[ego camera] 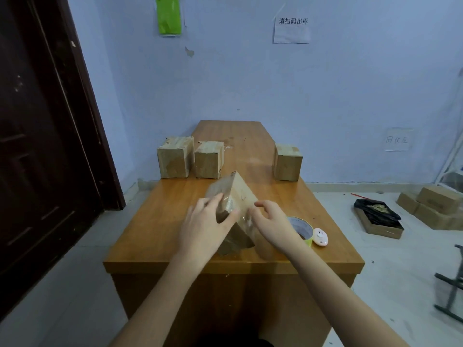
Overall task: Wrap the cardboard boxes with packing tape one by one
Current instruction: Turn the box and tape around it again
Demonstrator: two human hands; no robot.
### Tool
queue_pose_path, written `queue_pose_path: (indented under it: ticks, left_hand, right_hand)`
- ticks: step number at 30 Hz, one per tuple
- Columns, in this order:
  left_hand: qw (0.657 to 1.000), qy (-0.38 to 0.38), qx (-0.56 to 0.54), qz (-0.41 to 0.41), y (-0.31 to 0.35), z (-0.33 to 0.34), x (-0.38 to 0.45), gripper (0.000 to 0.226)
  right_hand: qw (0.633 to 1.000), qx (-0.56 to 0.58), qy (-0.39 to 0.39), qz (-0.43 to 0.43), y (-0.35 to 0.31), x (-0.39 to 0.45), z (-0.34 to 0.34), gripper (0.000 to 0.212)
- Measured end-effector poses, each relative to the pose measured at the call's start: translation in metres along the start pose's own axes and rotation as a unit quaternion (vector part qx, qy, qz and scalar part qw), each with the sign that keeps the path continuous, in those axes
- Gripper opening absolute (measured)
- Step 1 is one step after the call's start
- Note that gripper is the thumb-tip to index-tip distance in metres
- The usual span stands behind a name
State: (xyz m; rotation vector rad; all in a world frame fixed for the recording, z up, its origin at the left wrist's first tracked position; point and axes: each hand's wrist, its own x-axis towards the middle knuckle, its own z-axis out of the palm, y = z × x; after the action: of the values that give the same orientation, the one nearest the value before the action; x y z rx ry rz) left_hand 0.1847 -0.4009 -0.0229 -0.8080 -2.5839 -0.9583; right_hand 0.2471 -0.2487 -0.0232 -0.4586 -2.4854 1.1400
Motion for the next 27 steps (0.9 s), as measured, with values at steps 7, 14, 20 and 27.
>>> queue_pose_path:
  ticks: [7, 14, 20, 27]
  left_hand:
    - [0.991, -0.015, 0.118, 0.063, 0.024, 0.012, -0.005, 0.078]
    - [0.995, -0.059, -0.057, -0.062, 0.01, 0.001, 0.001, 0.065]
    - [0.959, -0.153, -0.215, -0.104, 0.004, 0.008, -0.004, 0.053]
    - [1.0, -0.003, 0.01, 0.012, 0.017, 0.0, -0.002, 0.065]
  right_hand:
    - [0.995, 0.096, -0.016, 0.027, -0.011, 0.005, -0.008, 0.035]
    - [0.984, 0.146, -0.053, 0.088, 0.001, 0.007, -0.011, 0.038]
    - [0.982, 0.159, -0.037, 0.096, 0.0, 0.011, -0.01, 0.039]
    - [0.981, 0.142, -0.055, 0.116, -0.003, 0.01, -0.009, 0.037]
